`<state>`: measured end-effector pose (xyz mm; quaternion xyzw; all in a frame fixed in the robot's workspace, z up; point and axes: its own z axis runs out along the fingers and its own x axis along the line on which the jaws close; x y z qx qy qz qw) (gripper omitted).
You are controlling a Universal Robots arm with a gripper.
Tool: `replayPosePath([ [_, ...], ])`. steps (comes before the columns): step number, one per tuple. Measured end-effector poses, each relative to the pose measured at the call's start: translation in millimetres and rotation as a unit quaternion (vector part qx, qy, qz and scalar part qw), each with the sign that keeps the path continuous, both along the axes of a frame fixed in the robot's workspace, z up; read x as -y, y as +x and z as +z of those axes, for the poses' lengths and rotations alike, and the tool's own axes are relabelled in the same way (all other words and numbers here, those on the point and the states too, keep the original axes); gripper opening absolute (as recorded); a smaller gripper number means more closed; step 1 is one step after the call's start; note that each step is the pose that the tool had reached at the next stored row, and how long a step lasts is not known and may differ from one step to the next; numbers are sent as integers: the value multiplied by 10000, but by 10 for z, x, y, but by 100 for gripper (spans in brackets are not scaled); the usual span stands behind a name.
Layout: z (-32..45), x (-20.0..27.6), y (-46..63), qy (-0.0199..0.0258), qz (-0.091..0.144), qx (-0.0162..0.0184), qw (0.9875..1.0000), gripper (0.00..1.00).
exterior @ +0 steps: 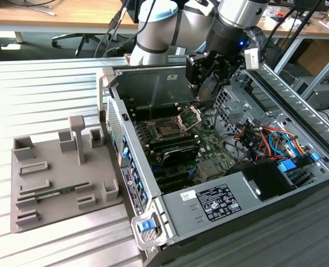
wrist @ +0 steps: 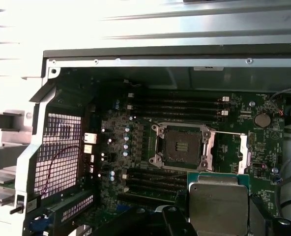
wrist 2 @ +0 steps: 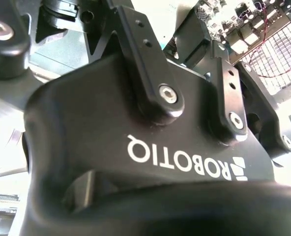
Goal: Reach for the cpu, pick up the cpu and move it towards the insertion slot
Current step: 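Pick up the cpu and move it towards the insertion slot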
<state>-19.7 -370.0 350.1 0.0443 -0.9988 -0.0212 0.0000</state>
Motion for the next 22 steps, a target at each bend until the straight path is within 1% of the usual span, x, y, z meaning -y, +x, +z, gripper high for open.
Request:
replayPosePath([
  [3, -16, -14, -1, 0, 0, 0, 10000, 55],
  [7, -54, -50, -3, 0, 0, 0, 10000, 55],
  [16, -92, -83, -4, 1, 0, 0, 10000, 55],
  [22, -98, -84, -5, 0, 0, 0, 10000, 55],
])
